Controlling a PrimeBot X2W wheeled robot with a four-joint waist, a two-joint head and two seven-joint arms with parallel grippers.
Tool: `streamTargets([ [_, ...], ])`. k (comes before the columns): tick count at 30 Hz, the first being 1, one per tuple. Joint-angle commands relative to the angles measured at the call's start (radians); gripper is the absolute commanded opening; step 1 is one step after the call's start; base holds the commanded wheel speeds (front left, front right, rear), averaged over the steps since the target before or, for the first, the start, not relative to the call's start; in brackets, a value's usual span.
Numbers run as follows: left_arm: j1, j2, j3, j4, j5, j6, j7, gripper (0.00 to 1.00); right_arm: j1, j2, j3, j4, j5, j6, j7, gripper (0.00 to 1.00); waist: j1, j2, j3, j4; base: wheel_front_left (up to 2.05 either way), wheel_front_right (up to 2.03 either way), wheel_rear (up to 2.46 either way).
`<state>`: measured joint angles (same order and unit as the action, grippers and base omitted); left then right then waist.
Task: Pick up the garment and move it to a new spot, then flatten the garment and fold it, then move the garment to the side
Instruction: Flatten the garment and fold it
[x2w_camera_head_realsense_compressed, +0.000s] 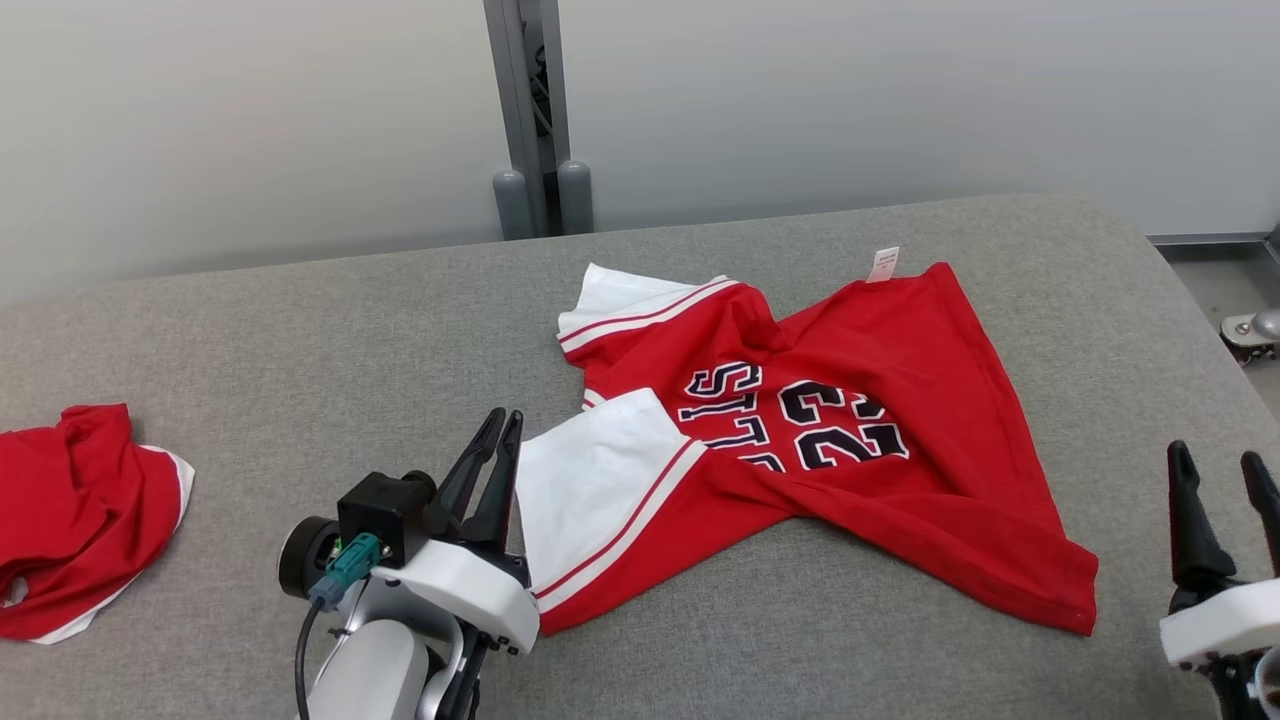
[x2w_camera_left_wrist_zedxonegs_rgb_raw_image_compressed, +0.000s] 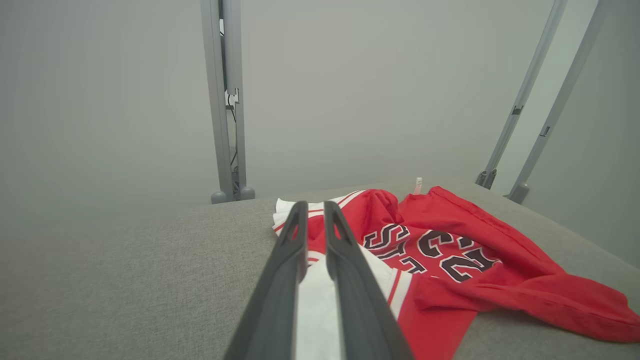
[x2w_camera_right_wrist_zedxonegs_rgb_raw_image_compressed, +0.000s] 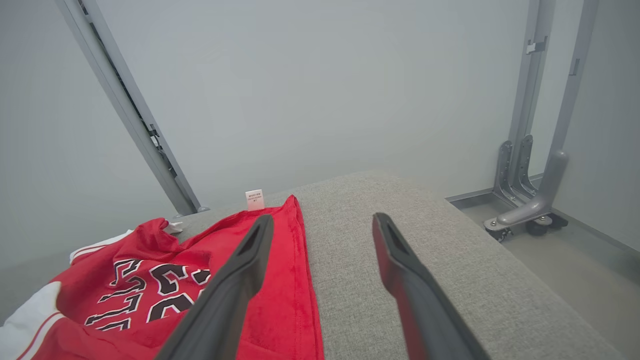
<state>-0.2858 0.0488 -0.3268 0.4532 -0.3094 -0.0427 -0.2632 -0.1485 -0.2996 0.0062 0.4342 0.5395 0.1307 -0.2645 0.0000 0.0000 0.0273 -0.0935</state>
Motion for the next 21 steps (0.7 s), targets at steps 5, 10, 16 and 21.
streamTargets([
  [5,0.014,0.004,-0.001,-0.009,-0.002,0.006,-0.001,0.16,0.071,0.082,-0.033,-0.022,0.018,0.0,0.0,1.0,0.0,0.0,0.0,0.005,0.0,0.0,0.0],
  [10,0.024,0.004,0.004,-0.01,0.003,0.007,-0.001,0.16,0.124,0.128,0.006,0.027,0.007,0.0,0.0,1.0,0.0,0.0,0.006,0.002,0.0,0.0,0.0],
  [16,0.019,0.004,0.001,-0.009,0.008,0.005,-0.001,0.16,0.107,0.161,0.017,0.132,0.074,0.0,-0.001,1.0,0.0,0.0,0.015,-0.004,0.0,0.0,0.0],
  [21,0.017,0.004,-0.01,-0.011,0.005,0.002,-0.001,0.17,0.074,0.167,0.022,0.204,0.151,0.0,0.0,1.0,0.0,0.0,0.02,0.004,0.0,0.0,0.0],
])
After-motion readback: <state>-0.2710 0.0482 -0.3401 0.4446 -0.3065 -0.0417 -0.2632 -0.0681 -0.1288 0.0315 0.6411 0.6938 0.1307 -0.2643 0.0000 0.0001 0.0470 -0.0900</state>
